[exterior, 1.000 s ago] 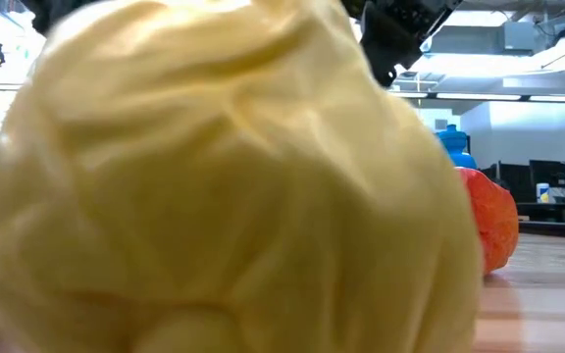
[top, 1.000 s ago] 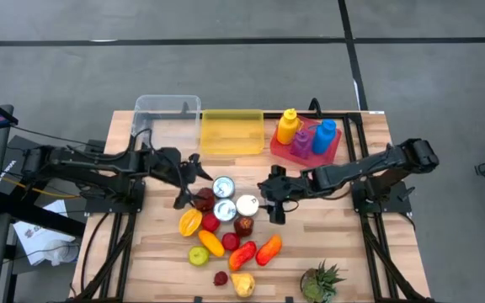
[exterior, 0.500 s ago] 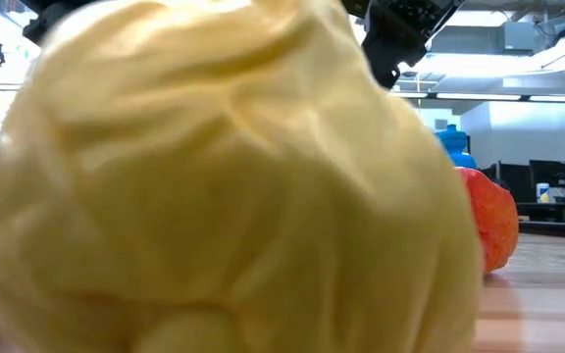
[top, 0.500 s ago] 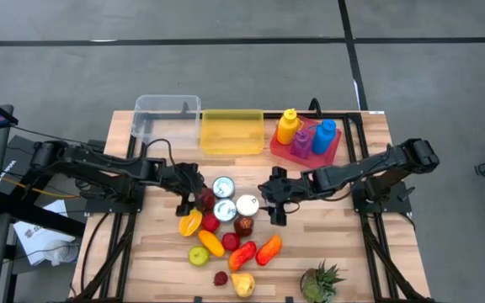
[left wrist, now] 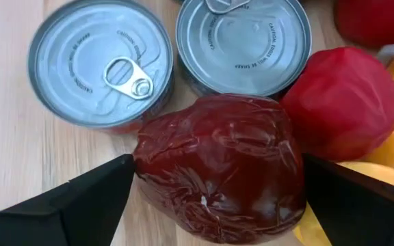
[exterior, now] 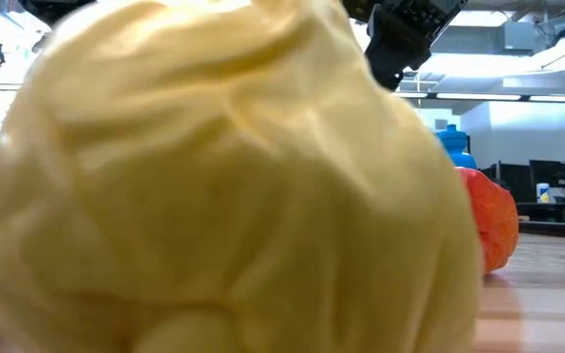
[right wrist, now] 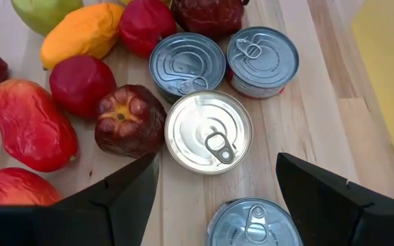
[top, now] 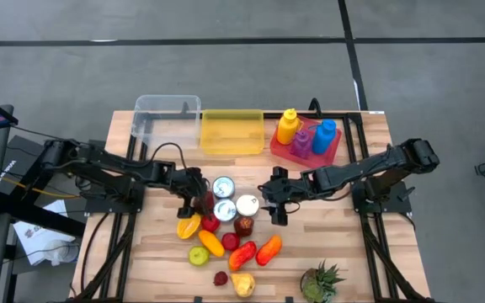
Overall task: Pick & Place Food Item
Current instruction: Put the top dark red apple into the transparent bin
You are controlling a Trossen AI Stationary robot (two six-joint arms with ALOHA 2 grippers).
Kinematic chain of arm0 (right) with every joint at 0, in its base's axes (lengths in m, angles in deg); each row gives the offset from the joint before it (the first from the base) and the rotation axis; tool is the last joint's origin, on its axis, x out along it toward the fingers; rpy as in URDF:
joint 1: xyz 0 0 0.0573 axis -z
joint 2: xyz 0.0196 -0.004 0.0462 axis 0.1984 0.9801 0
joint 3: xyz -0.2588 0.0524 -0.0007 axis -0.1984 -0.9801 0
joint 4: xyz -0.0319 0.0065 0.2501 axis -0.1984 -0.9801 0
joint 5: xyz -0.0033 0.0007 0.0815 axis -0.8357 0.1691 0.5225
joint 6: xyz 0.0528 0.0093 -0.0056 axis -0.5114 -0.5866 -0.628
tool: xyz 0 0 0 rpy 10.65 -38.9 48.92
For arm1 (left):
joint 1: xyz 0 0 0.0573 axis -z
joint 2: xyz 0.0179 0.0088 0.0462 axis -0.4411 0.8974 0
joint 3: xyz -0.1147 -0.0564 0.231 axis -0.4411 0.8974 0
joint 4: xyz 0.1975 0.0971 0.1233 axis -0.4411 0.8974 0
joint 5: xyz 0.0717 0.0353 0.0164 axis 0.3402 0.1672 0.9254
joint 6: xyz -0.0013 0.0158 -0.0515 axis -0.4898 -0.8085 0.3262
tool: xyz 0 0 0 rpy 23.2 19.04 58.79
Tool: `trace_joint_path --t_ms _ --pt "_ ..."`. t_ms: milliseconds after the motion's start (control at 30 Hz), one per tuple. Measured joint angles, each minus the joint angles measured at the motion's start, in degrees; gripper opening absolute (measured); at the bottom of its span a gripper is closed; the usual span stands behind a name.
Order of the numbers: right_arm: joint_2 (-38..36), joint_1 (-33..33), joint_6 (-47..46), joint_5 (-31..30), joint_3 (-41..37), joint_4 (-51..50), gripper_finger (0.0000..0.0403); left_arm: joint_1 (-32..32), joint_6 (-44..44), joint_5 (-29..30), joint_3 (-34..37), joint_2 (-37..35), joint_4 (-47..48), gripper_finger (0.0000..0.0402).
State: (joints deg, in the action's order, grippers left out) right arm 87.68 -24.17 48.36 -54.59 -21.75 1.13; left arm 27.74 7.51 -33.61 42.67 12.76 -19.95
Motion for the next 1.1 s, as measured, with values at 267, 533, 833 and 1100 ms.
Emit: trace_joint_path --t_ms 267,533,833,1100 --pt "0.0 0.0 -0.01 0.0 0.0 0.04 0.0285 0.0 -0.13 2.93 -0.07 0.74 -1.59 0.0348" --pt "0.0 0.0 -0.44 0.0 0.0 0.02 0.0285 -0.04 1.26 5.57 0.02 -2.15 -0.08 0.028" --pt "0.0 0.0 0.29 -0.02 -0.65 5.38 0.0285 -0.02 2.37 11.65 0.02 -14.12 -0.39 0.0276" --pt "-0.04 -0.13 9.49 0.0 -10.33 40.45 0.0285 -0.94 -3.18 14.03 4.42 -27.27 -19.72 0.0276"
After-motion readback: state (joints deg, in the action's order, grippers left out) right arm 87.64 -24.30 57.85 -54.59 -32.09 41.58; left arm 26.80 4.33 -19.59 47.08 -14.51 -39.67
